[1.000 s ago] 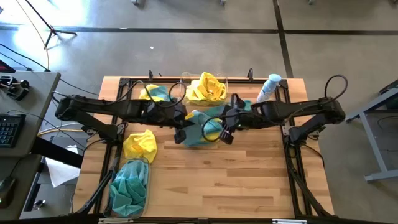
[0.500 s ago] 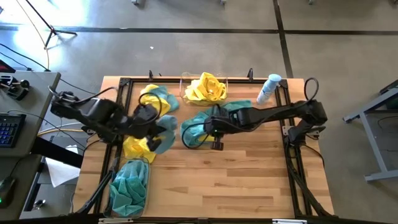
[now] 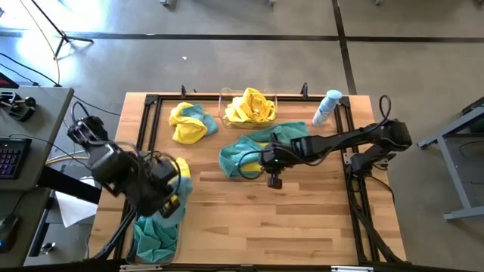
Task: Sort microfiber towel by color & place in baskets
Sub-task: Put the blue microfiber towel into the bottom transparent bin
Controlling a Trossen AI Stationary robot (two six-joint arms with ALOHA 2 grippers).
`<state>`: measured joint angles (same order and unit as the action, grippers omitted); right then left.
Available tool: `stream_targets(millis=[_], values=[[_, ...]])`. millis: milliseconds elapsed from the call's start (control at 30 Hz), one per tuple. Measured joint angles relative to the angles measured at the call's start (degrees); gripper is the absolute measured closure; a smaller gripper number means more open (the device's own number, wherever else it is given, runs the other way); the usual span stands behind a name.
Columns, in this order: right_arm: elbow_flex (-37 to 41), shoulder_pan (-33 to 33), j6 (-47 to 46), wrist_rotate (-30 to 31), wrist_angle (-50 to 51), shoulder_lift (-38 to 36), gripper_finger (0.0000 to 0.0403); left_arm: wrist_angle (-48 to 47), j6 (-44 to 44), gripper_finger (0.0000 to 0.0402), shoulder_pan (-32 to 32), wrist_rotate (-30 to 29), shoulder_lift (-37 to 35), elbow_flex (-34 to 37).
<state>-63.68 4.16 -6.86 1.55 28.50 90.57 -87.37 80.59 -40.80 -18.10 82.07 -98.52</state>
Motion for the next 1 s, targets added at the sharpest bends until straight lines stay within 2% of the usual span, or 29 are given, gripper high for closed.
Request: stream_targets(millis=[67,267,433,567,667,800,1000], values=[[3.6,0.0,-1.8,-0.7,-2.3,-2.1,0.0402,-1.9,4.1,0.0401,-1.7,2.2,2.1,0.0],[9.6,0.0,-4.7,-1.2,-8.3,-7.0,0.0402,-2.6,11.4,0.0401,-6.8,3.3,7.3,3.4],[10.6,0.0,-4.4,-2.1,-10.0,-8.5,0.0403,-2.6,26.3,0.0401,-11.2,9.5,8.9,10.4],[10.6,0.0,-3.3,-3.7,-10.0,-8.4,0.0403,1.0,40.2,0.0401,-14.8,10.3,8.9,16.1],[10.6,0.0,-3.2,-3.8,-10.0,-8.4,0.0403,8.1,42.2,0.0401,-15.5,11.9,8.9,20.3],[10.6,0.0,-3.2,-3.8,-10.0,-8.4,0.0403,14.7,42.3,0.0398,-14.8,11.0,10.7,25.8],[10.6,0.0,-3.4,-4.0,-10.0,-8.4,0.0403,15.5,43.8,0.0388,-16.0,17.2,14.5,29.7]])
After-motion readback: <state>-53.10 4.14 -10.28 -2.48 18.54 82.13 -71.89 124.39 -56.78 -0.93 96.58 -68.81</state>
